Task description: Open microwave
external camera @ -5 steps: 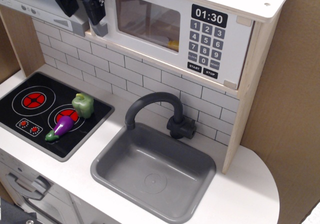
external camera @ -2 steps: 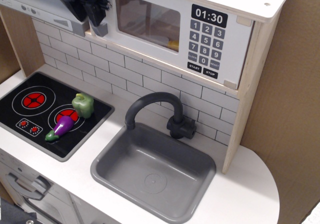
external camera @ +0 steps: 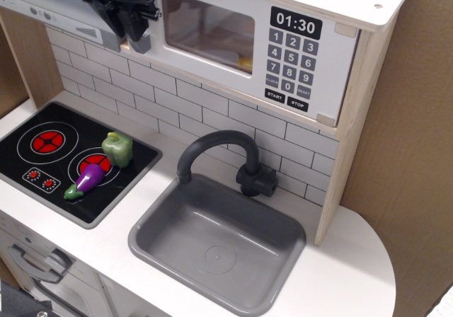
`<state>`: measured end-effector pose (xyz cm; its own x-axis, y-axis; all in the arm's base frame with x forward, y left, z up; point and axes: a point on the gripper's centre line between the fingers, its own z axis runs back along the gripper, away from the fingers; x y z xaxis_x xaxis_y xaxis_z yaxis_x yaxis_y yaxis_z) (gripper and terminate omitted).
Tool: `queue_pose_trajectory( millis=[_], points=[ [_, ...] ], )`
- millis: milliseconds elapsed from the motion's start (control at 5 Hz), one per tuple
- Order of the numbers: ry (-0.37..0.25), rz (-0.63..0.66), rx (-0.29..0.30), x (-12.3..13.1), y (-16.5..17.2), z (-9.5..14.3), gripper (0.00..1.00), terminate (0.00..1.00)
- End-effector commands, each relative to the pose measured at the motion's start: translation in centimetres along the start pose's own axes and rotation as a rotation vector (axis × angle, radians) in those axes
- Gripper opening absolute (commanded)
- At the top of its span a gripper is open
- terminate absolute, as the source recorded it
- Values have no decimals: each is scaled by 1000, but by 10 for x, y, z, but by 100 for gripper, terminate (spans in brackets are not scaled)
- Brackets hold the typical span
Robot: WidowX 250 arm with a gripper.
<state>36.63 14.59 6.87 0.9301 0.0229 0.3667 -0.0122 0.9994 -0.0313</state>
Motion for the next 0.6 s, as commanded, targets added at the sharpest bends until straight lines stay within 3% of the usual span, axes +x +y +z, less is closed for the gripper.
queue_pose_trajectory(
  millis=[0, 200, 400],
  points=[
    [-38, -77, -2, -33, -7, 52, 0, 0],
    [15, -113, -49, -57, -17, 70, 100, 0],
    [52, -107, -93, -69, -34, 96, 100, 0]
  ],
)
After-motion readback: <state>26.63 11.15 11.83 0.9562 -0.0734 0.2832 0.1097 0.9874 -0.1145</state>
